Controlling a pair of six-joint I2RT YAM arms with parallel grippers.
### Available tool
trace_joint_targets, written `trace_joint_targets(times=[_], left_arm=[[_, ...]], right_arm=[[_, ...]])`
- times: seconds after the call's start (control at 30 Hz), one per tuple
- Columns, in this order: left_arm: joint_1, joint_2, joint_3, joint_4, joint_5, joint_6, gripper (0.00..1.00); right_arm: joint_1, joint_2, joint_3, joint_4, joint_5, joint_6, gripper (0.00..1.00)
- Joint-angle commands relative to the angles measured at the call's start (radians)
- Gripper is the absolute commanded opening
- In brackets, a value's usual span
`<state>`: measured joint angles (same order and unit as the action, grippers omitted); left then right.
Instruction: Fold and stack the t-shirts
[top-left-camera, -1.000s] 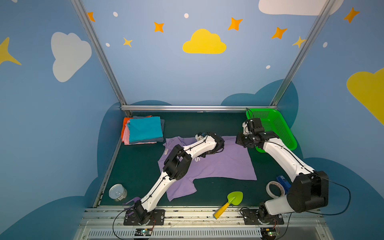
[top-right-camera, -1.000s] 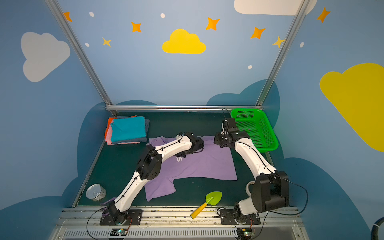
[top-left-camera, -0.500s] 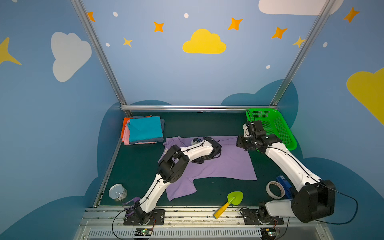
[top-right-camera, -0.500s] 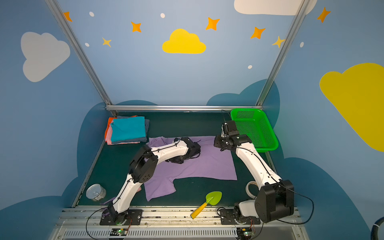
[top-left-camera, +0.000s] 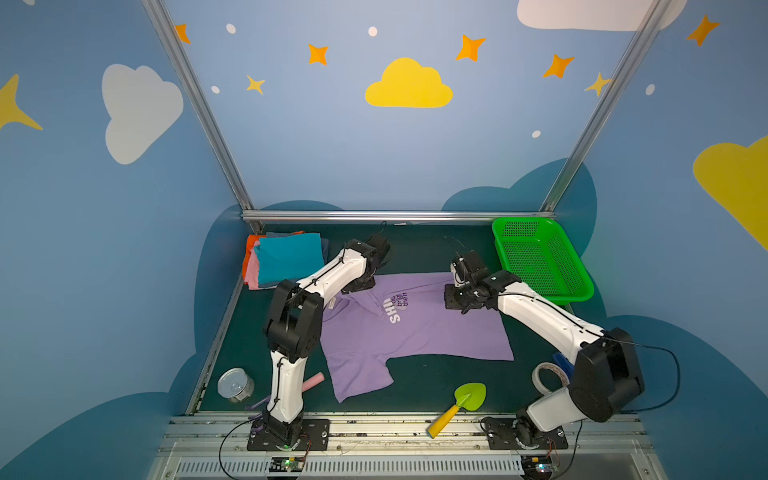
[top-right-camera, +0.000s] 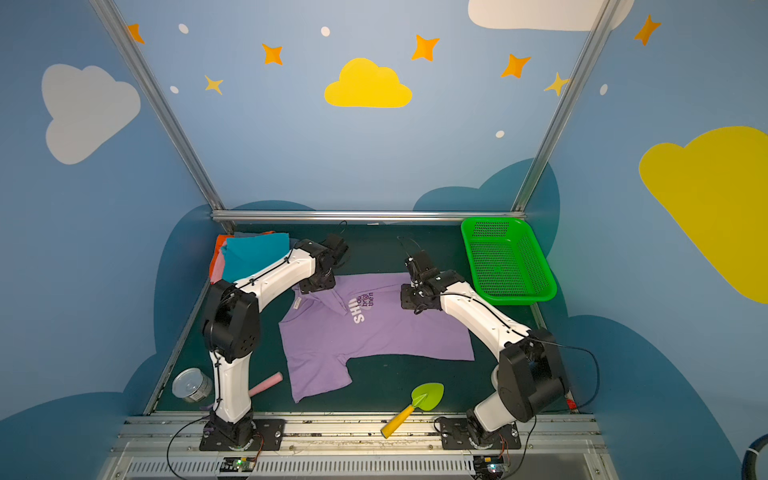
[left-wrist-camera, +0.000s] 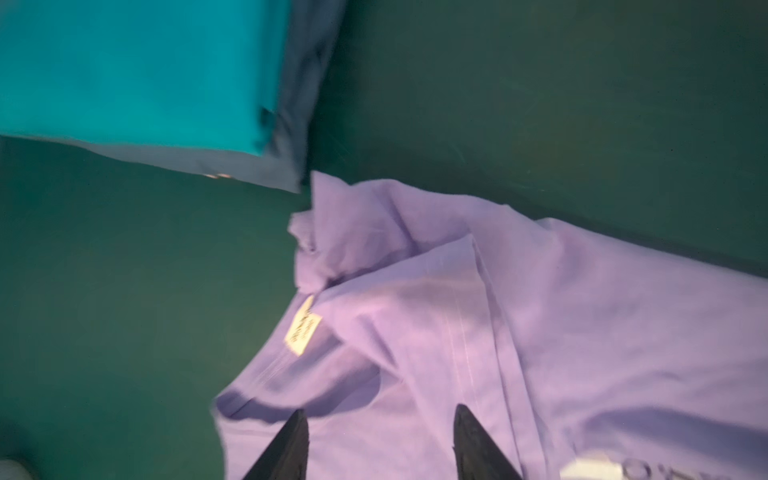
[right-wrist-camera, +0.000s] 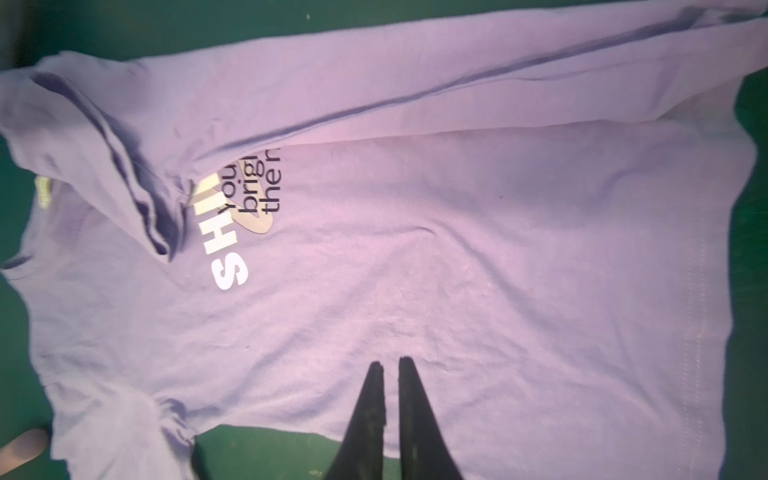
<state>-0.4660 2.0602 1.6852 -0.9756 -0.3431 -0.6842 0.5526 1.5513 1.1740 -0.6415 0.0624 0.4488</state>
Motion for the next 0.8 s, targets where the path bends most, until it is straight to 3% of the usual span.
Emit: trace_joint_targets(times=[0.0,0.6,0.67,0.77], left_arm=[[0.024,0.030,0.031,0.057,0.110,0.046,0.62],[0.131,0.098,0.093,0.104,0.206,0.051,0.59],[0.133,0.117,0.115,0.087,0.208,0.052,0.53],[0.136,0.142,0.141,0.057,0.205,0.051,0.29]], right_arm=[[0.016,0.042,0.067,-0.027,0.028,0.008,0.10],[0.070,0.197,0.182,-0.067,0.006,-0.004,0.07],[0.072,0.207,0.189,-0.069,0.004,-0.005,0.07],[0.072,0.219,0.200,-0.077,0.003,-0.009,0.06]])
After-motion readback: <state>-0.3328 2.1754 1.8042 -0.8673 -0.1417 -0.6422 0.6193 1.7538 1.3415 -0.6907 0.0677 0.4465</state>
